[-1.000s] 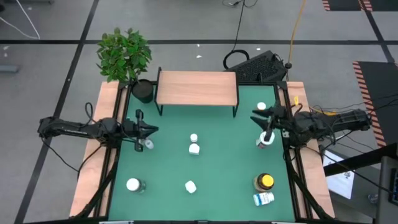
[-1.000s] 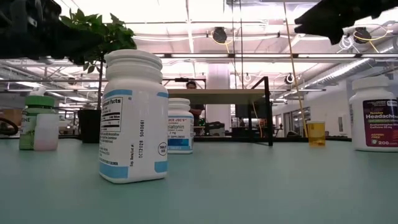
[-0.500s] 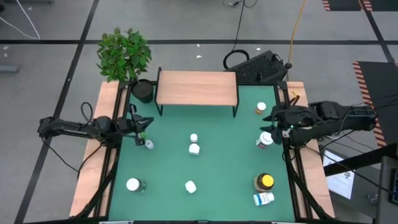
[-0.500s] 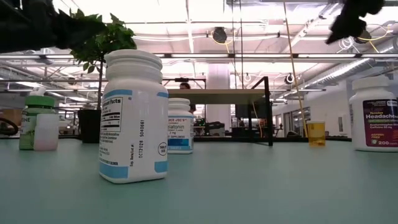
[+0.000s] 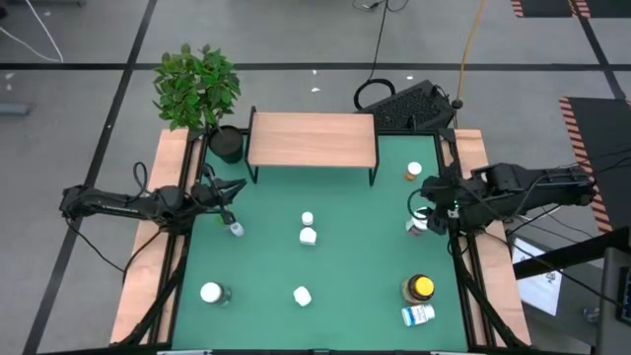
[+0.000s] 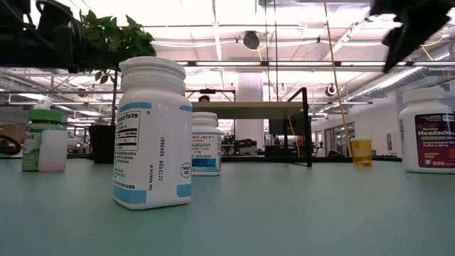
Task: Pick and place medicine bottles onto shelf by color
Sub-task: Put the red and white pill bottle on the shelf
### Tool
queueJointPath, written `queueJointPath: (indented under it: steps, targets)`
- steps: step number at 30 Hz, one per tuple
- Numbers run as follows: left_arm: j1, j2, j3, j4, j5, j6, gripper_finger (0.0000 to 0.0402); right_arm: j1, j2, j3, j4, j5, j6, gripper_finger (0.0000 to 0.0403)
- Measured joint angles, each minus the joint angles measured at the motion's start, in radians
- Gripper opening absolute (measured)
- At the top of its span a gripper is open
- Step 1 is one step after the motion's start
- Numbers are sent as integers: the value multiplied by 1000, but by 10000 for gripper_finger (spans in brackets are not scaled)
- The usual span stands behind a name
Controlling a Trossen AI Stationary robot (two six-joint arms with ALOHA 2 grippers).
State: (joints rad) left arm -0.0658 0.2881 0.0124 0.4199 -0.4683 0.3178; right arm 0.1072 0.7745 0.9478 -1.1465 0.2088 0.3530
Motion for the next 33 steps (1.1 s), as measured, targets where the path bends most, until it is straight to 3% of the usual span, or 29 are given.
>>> queueJointPath:
  steps: [6, 11, 20, 28, 33]
  targets:
    - [0, 0, 0, -36, -1, -179, 31, -99, 79, 22, 228, 27, -289, 305]
    - [0, 0, 0, -19, -4, -265, 31, -176, 156, 60, 238, 25, -381, 325]
    - [0, 0, 0, 16, -12, -233, 31, -173, 144, 60, 106, -83, -254, 327]
    - [0, 0, 0, -16, -30, -106, 31, -93, 119, 60, -100, -34, -104, 328]
    - [0, 0, 0, -83, -31, -113, 31, -17, 119, 60, -120, -137, -40, 328]
